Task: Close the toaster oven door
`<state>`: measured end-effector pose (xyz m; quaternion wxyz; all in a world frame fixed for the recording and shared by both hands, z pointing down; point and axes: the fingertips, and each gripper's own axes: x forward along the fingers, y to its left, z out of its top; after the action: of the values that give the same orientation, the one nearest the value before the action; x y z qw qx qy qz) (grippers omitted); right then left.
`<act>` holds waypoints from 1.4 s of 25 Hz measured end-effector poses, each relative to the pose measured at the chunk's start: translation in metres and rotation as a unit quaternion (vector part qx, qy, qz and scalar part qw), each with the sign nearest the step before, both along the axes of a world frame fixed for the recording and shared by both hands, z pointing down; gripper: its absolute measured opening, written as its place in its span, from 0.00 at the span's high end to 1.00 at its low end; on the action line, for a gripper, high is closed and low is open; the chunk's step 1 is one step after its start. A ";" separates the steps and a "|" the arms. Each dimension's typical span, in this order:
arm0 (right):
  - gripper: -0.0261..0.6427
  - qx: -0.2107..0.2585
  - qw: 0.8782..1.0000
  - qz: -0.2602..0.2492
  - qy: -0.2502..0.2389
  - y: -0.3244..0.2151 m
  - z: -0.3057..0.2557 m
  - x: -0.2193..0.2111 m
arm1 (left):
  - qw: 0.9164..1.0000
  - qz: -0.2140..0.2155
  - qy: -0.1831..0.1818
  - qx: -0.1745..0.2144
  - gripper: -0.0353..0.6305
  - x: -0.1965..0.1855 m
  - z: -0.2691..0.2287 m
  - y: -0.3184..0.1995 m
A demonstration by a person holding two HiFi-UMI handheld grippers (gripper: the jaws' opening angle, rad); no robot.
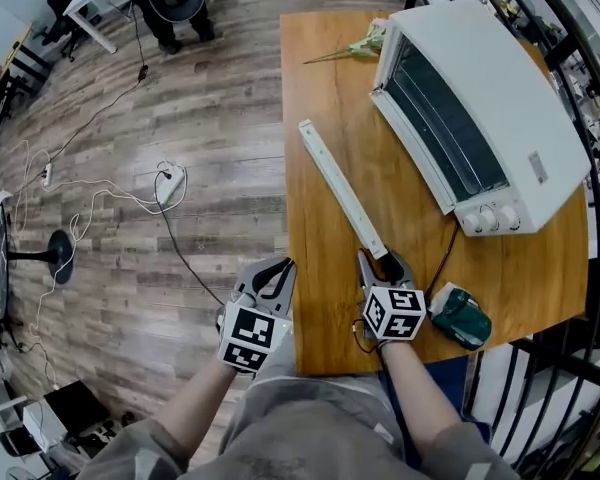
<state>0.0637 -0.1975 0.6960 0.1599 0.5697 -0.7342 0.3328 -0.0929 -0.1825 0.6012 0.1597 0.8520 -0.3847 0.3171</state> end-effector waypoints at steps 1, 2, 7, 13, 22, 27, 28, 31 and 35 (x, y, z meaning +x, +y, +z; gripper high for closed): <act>0.63 0.005 1.000 0.006 -0.001 -0.003 0.000 0.000 | 1.000 -0.001 -0.002 -0.002 0.91 -0.002 0.002 0.002; 0.63 0.008 1.000 0.010 -0.003 -0.005 0.000 0.000 | 1.000 -0.003 -0.003 -0.003 0.91 -0.003 0.003 0.003; 0.68 0.018 0.999 0.020 -0.032 -0.009 -0.005 0.000 | 1.000 -0.013 -0.003 -0.004 0.91 -0.006 0.006 0.007; 0.71 0.036 0.997 0.015 -0.061 -0.012 -0.022 0.001 | 1.000 -0.012 0.001 0.004 0.91 -0.003 -0.006 0.010; 0.74 0.091 0.986 0.035 -0.134 -0.027 -0.082 0.022 | 1.000 -0.010 0.002 0.025 0.91 0.007 -0.037 0.008; 0.78 0.124 0.976 0.055 -0.169 -0.039 -0.115 0.039 | 0.999 -0.011 0.006 0.051 0.91 0.017 -0.064 -0.004; 0.78 0.129 0.974 0.061 -0.175 -0.042 -0.121 0.043 | 0.998 -0.011 0.006 0.057 0.91 0.019 -0.071 -0.006; 0.77 0.137 0.968 0.078 -0.196 -0.048 -0.137 0.057 | 0.997 -0.013 0.007 0.072 0.91 0.024 -0.089 -0.009; 0.75 0.151 0.957 0.106 -0.222 -0.062 -0.159 0.077 | 0.996 -0.014 0.008 0.089 0.91 0.028 -0.114 -0.013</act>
<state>0.1404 -0.2594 0.5374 -0.1316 0.5737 -0.7283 0.3509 -0.0648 -0.1957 0.4877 0.0907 0.8598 -0.4221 0.2727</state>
